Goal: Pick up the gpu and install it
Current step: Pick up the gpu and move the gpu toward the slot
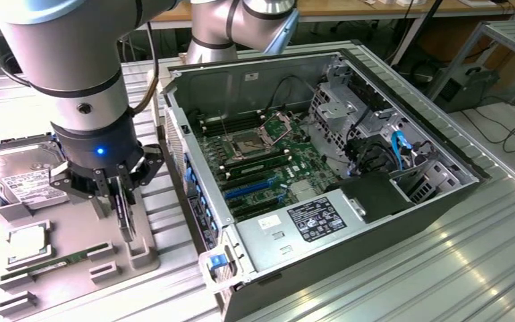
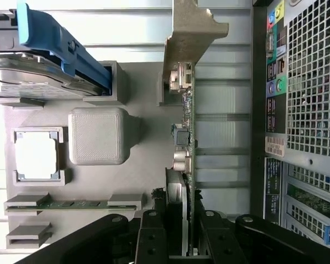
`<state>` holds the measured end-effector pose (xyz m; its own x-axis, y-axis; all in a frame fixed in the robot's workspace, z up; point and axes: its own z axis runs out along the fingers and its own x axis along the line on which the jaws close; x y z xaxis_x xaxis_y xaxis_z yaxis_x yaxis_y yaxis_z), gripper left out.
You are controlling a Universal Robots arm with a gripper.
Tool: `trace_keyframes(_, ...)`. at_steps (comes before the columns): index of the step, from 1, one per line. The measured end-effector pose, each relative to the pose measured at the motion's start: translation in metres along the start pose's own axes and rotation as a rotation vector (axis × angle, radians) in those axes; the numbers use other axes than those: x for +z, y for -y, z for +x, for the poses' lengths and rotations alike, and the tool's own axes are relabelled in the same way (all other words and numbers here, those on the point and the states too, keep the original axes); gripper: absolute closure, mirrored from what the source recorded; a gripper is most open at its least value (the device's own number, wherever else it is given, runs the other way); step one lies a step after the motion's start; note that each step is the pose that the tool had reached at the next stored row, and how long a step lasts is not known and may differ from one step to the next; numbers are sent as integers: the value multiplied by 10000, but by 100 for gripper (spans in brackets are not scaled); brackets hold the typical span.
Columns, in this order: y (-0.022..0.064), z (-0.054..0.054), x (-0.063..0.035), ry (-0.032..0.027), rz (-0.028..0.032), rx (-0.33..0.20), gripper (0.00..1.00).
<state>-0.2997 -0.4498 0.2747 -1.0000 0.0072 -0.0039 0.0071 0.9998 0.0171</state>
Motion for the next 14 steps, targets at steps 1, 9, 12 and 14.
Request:
trace_keyframes(1, -1, 0, -38, -1, 7, 0, 72)
trace_keyframes(9, -1, 0, -71, -2, 9, 0, 72)
trace_keyframes(12, -1, 0, -84, -2, 11, 0, 72)
trace_keyframes(14, -2, 0, -93, -2, 11, 0, 72)
